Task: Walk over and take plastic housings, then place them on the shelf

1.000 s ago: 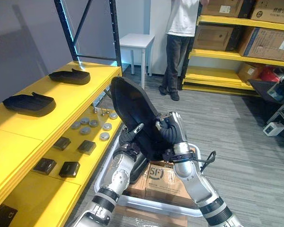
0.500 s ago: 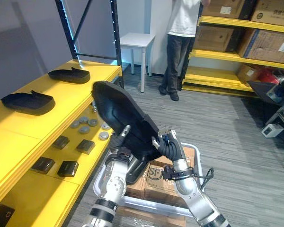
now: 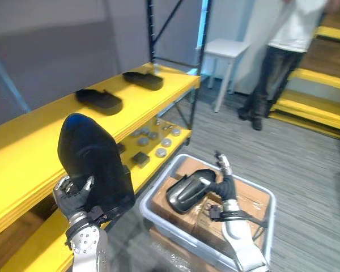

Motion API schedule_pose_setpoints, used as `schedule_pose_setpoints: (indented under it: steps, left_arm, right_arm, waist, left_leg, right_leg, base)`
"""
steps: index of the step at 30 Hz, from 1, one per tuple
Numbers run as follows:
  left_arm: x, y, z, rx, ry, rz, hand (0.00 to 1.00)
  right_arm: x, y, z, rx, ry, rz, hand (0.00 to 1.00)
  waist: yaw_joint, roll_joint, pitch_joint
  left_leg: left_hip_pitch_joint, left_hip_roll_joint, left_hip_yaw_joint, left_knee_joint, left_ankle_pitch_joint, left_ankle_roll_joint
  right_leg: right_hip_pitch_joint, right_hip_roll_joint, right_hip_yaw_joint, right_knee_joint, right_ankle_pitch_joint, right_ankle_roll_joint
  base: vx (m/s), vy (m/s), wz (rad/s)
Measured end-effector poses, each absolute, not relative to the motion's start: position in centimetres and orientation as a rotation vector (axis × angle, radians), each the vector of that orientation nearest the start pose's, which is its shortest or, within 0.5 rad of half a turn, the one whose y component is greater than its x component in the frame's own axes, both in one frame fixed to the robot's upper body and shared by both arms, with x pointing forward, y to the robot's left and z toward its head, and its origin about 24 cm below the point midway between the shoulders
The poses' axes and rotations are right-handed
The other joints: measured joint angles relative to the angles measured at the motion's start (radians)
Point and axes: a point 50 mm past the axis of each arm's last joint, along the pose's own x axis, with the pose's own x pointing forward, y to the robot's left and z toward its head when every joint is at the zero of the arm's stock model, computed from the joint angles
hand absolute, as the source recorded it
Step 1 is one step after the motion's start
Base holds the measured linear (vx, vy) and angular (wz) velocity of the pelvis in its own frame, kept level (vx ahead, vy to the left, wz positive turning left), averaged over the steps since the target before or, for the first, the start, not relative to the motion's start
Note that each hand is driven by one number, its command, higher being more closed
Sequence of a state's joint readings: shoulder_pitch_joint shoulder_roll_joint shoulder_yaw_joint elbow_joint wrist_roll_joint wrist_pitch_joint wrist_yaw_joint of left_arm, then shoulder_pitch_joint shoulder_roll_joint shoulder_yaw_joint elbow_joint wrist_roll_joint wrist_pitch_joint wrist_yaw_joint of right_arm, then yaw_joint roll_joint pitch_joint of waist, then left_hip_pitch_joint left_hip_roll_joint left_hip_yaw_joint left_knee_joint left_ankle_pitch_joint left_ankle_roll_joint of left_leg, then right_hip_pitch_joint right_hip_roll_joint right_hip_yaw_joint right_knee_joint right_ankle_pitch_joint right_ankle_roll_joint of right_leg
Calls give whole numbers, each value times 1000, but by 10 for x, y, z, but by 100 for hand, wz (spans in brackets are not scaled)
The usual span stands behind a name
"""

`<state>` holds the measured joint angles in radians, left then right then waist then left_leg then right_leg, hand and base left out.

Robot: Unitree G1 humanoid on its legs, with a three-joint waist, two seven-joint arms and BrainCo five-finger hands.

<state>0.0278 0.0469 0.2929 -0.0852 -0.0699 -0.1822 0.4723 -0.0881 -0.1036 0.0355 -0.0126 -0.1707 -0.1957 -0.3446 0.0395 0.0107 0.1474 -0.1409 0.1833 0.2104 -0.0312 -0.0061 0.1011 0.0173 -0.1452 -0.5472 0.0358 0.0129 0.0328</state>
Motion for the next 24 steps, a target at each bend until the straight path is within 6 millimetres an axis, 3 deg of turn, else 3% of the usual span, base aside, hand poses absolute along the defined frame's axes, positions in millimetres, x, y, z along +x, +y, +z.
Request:
schedule_pose_setpoints:
  steps: [1, 3, 4, 6, 8, 10, 11, 13, 14, 15, 16, 17, 18, 19, 20, 22, 23, 24]
  left_arm:
    - [218, 252, 71, 8, -242, 772, 100]
    - [209, 256, 64, 67, -205, 787, 100]
    - [204, 259, 61, 97, -192, 792, 100]
    - [199, 261, 61, 119, -184, 785, 100]
    - [201, 261, 64, 123, -192, 765, 100]
    - [201, 261, 73, 133, -227, 750, 100]
    - [202, 261, 84, 148, -265, 725, 100]
    - [204, 261, 96, 172, -313, 691, 100]
    - [207, 260, 106, 191, -351, 657, 100]
    - [209, 258, 112, 196, -380, 629, 100]
    - [212, 255, 117, 193, -402, 607, 100]
    - [217, 250, 128, 180, -456, 572, 100]
    - [226, 245, 141, 137, -523, 525, 100]
    - [236, 238, 155, 81, -582, 458, 100]
    - [239, 235, 160, 36, -604, 415, 100]
    - [247, 224, 178, -96, -687, 255, 100]
    - [249, 221, 184, -117, -712, 210, 100]
    - [251, 215, 194, -190, -752, 122, 100]
  right_arm:
    - [264, -182, 90, -249, -339, -316, 0]
    - [260, -195, 87, -277, -323, -352, 0]
    - [258, -196, 86, -281, -317, -357, 0]
    - [255, -197, 83, -277, -304, -357, 0]
    - [251, -200, 79, -267, -284, -379, 0]
    - [250, -204, 76, -254, -259, -401, 0]
    - [246, -206, 70, -246, -223, -412, 0]
    - [240, -211, 62, -230, -182, -436, 0]
    - [237, -215, 59, -220, -162, -454, 0]
    - [234, -220, 56, -222, -141, -472, 0]
    - [230, -225, 53, -222, -128, -491, 0]
    - [228, -230, 51, -214, -116, -515, 0]
    - [223, -235, 51, -201, -110, -547, 0]
    - [218, -242, 50, -190, -104, -581, 0]
    - [216, -245, 51, -190, -107, -594, 0]
    - [207, -255, 52, -210, -106, -640, 0]
    - [203, -258, 51, -216, -98, -652, 0]
    - [195, -262, 50, -231, -82, -671, 0]
  waist:
    - [-3, 30, 5]
    - [-18, 59, -1]
    - [-24, 67, -6]
    - [-25, 69, -14]
    - [-31, 65, -16]
    - [-29, 61, -13]
    - [-15, 60, -12]
    - [-18, 49, -8]
    - [-22, 32, 2]
    - [-26, 31, 4]
    - [-32, 37, 2]
    - [-47, 40, 6]
    - [-75, 40, 18]
    - [-94, 32, 41]
    - [-97, 27, 48]
    - [-122, 17, 46]
    - [-124, 10, 44]
    - [-122, -4, 36]
  left_leg:
    - [-18, 49, 202, 40, -3, -8]
    - [-11, 92, 402, 82, 0, -21]
    - [1, 101, 470, 102, 32, -37]
    - [6, 100, 514, 130, 84, -71]
    - [-12, 87, 568, 181, 83, -74]
    - [-68, 56, 525, 261, 57, -50]
    - [-100, 40, 473, 348, -3, -32]
    - [-86, -21, 402, 387, -50, -17]
    - [-53, -82, 362, 374, -66, -10]
    - [-29, -120, 325, 346, -77, -9]
    - [-16, -137, 298, 323, -81, -6]
    - [-14, -148, 246, 292, -77, -2]
    - [-4, -169, 187, 250, -55, 3]
    - [40, -202, 144, 203, -40, -12]
    - [65, -218, 135, 182, -36, -15]
    - [104, -257, 89, 158, -30, -8]
    - [109, -268, 73, 151, -31, -9]
    - [117, -286, 53, 139, -32, -13]
  right_leg:
    - [3, -21, -60, 26, -14, 8]
    - [25, -59, -133, 70, -43, 33]
    - [47, -88, -171, 105, -65, 58]
    - [82, -129, -225, 147, -88, 91]
    - [122, -175, -319, 162, -89, 98]
    - [162, -216, -412, 174, -78, 115]
    - [199, -261, -468, 238, -75, 122]
    - [240, -374, -477, 432, -55, 117]
    - [237, -461, -413, 582, 6, 54]
    - [195, -500, -307, 683, 96, -75]
    - [141, -499, -193, 744, 127, -131]
    - [26, -435, 22, 845, 11, -49]
    - [-96, -295, 244, 898, -148, 46]
    - [-146, -211, 344, 851, -226, 70]
    - [-161, -197, 358, 796, -248, 70]
    - [-175, -148, 384, 514, -256, 73]
    - [-175, -141, 394, 462, -239, 71]
    - [-175, -135, 404, 390, -174, 72]
  base:
    - [33, 72, 161]
    - [141, 143, 131]
    - [161, 160, 105]
    - [187, 179, 89]
    - [271, 169, 143]
    - [257, 153, 159]
    - [250, 188, 137]
    - [273, 266, 148]
    - [230, 301, 138]
    - [167, 248, 120]
    - [169, 214, 109]
    - [153, 105, 140]
    - [208, 62, 171]
    - [192, 37, 145]
    - [187, 36, 99]
    - [175, -16, 82]
    - [199, -89, 87]
    - [227, -120, 46]
